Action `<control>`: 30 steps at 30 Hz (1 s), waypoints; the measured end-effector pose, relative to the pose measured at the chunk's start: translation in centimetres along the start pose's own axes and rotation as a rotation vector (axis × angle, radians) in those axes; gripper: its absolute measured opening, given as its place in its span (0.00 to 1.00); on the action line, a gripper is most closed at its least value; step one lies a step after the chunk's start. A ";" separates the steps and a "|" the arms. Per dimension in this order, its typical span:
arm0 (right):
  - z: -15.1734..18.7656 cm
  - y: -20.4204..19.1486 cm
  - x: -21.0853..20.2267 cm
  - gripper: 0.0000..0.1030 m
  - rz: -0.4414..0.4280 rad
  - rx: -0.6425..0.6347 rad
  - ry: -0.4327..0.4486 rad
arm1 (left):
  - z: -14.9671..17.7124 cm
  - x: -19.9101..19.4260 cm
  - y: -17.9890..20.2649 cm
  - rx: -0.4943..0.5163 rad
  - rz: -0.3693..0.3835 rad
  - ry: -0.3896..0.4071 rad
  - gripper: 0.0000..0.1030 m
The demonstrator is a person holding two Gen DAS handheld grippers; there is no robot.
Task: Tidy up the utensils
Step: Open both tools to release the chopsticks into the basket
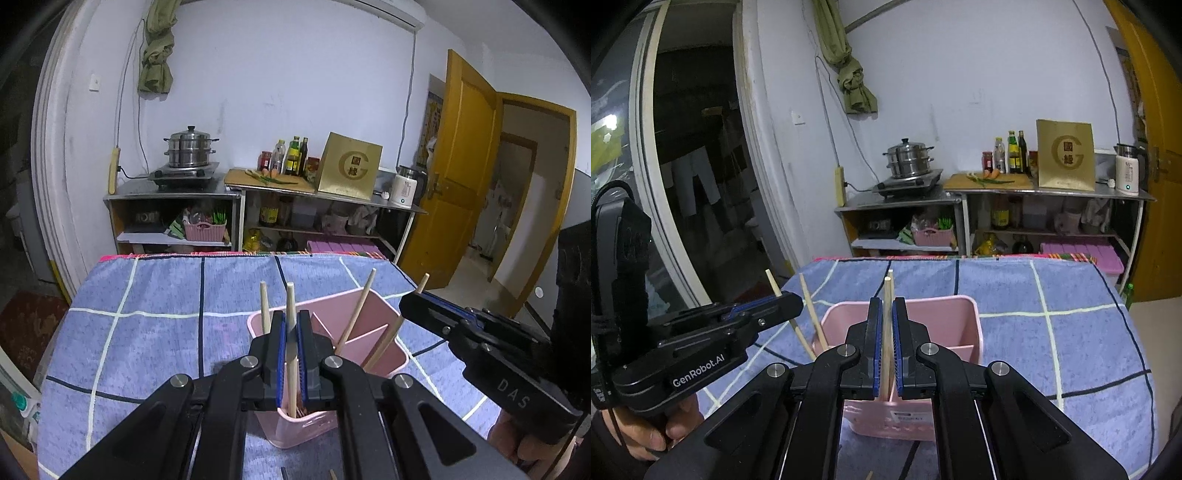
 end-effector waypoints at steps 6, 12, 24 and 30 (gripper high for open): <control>0.0 -0.2 -0.6 0.08 0.001 -0.013 -0.009 | 0.2 -0.4 0.1 0.004 -0.001 -0.009 0.06; 0.2 -0.6 -2.3 0.11 -0.013 -0.017 0.008 | 0.4 -1.9 0.5 0.012 0.001 0.003 0.09; 2.7 -1.2 -7.4 0.18 -0.034 -0.011 0.014 | 4.3 -8.0 2.1 0.036 -0.012 0.003 0.12; 5.5 -1.4 -10.0 0.18 -0.032 -0.012 -0.018 | 7.9 -11.0 2.8 0.053 -0.025 -0.028 0.12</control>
Point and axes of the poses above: each gripper's, at about its wrist camera, not at the fingertips, and x roughly the way its jaws point, y to its right, z to its underside, the point moved 3 cm from there along x, roughly the way its jaws point, and after that the axes turned 14 degrees about y, right-handed, at the moved point
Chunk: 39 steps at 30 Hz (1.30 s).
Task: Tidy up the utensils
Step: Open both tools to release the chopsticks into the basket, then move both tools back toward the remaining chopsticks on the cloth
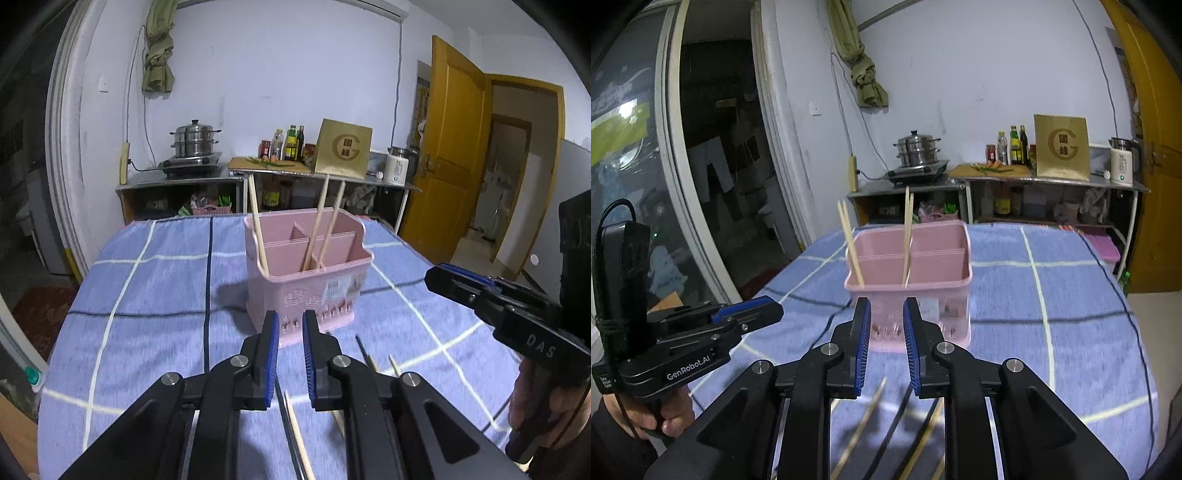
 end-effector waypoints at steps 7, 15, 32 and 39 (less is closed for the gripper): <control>2.7 -0.8 -2.4 0.18 -0.011 0.007 -0.044 | 2.9 -2.8 1.1 0.014 -0.009 -0.018 0.12; 4.5 -1.3 -4.2 0.18 -0.010 0.013 -0.072 | 5.5 -4.7 1.9 0.021 -0.021 -0.050 0.12; 7.2 0.0 -3.8 0.18 0.036 0.039 -0.142 | 8.1 -3.2 1.0 0.002 -0.037 -0.117 0.12; 8.5 1.1 -2.6 0.18 0.068 0.050 -0.191 | 9.2 -0.9 -0.1 -0.037 -0.016 -0.180 0.12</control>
Point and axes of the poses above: each gripper's, at about its wrist camera, not at the fingertips, and x roughly the way its jaws point, y to its right, z to its underside, the point moved 3 cm from there along x, roughly the way its jaws point, and after that the axes turned 14 degrees about y, right-handed, at the moved point
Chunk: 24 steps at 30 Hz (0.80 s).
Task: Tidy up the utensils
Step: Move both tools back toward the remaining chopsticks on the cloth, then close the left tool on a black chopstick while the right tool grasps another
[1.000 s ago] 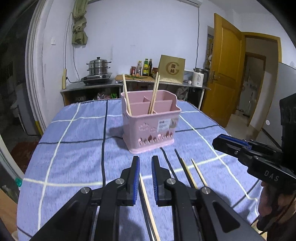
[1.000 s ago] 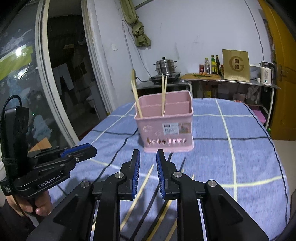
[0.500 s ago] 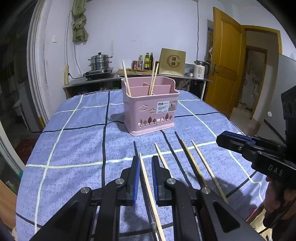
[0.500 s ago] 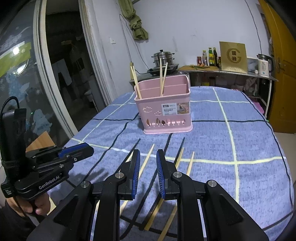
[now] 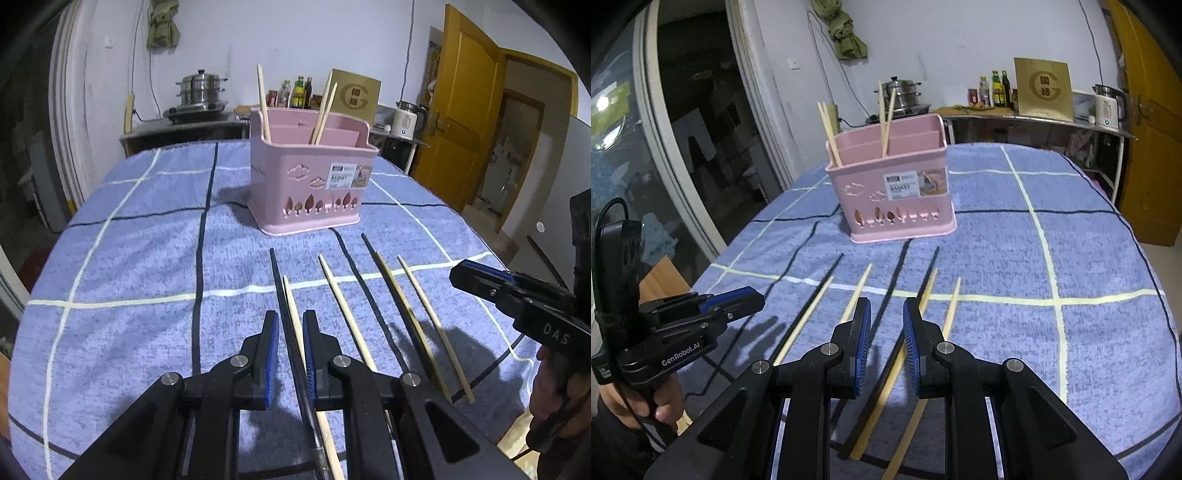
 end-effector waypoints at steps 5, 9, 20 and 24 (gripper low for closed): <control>0.4 0.9 1.2 0.18 0.030 0.014 -0.039 | 0.3 1.9 -0.4 -0.010 0.009 -0.045 0.12; 0.6 1.7 2.1 0.18 0.047 0.028 -0.067 | 0.4 3.5 -0.8 -0.021 0.007 -0.078 0.12; 0.7 2.2 4.5 0.18 0.067 0.022 -0.130 | 0.0 6.8 -1.4 -0.005 -0.020 -0.139 0.12; -0.3 2.2 5.6 0.18 0.069 0.013 -0.136 | -1.0 7.8 -1.5 0.000 -0.020 -0.142 0.12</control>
Point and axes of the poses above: each gripper's, at about its wrist camera, not at the fingertips, and x roughly the way its jaws point, y to its right, z to its underside, the point moved 3 cm from there along x, roughly the way its jaws point, and after that the axes turned 14 degrees about y, right-handed, at the moved point
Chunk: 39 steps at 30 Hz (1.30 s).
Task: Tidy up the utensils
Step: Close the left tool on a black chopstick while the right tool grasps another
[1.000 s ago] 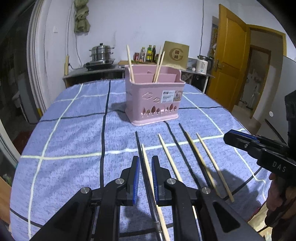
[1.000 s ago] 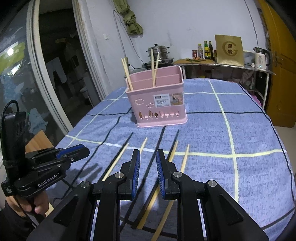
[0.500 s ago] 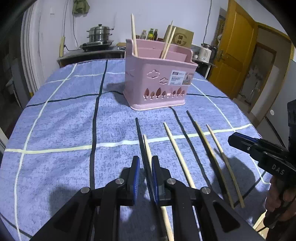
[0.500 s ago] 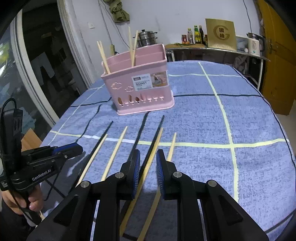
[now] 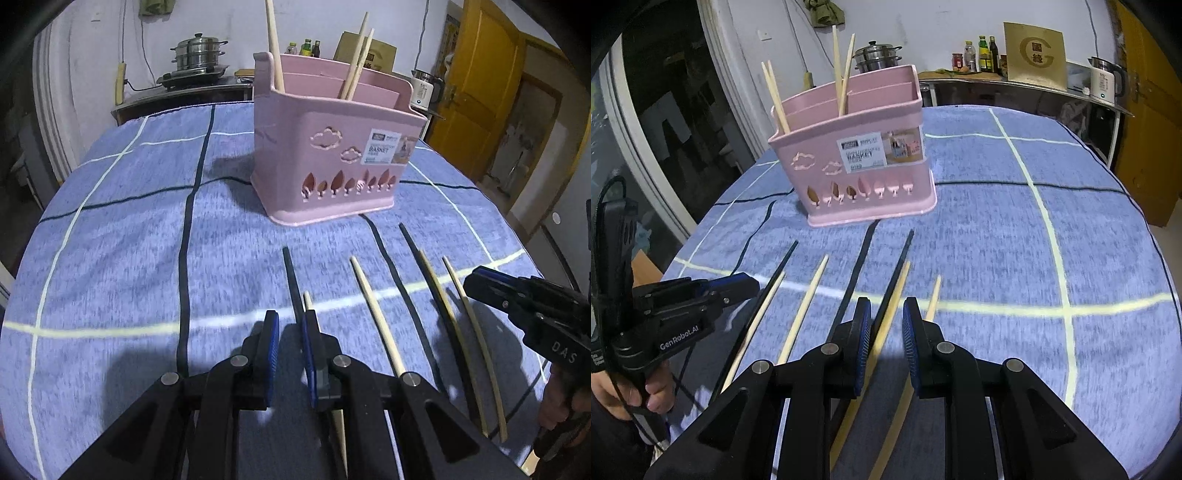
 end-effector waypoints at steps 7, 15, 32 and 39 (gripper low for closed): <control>-1.7 0.2 3.4 0.18 0.022 -0.021 -0.050 | -1.9 1.8 0.4 0.019 0.006 -0.017 0.12; -1.7 0.4 6.2 0.18 0.043 -0.026 -0.114 | -1.6 3.8 0.2 0.006 -0.001 -0.073 0.12; -2.5 -1.5 8.4 0.00 0.018 -0.050 -0.150 | -2.7 5.1 0.4 0.025 -0.032 -0.095 0.06; -3.3 -1.8 7.2 0.00 -0.004 -0.045 -0.113 | -3.5 4.0 -0.5 -0.011 -0.017 -0.072 0.06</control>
Point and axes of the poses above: each gripper's, at about its wrist camera, not at the fingertips, and x roughly the way its jaws point, y to its right, z to its underside, the point moved 3 cm from there along x, roughly the way its jaws point, and after that the axes turned 14 degrees about y, right-handed, at the moved point
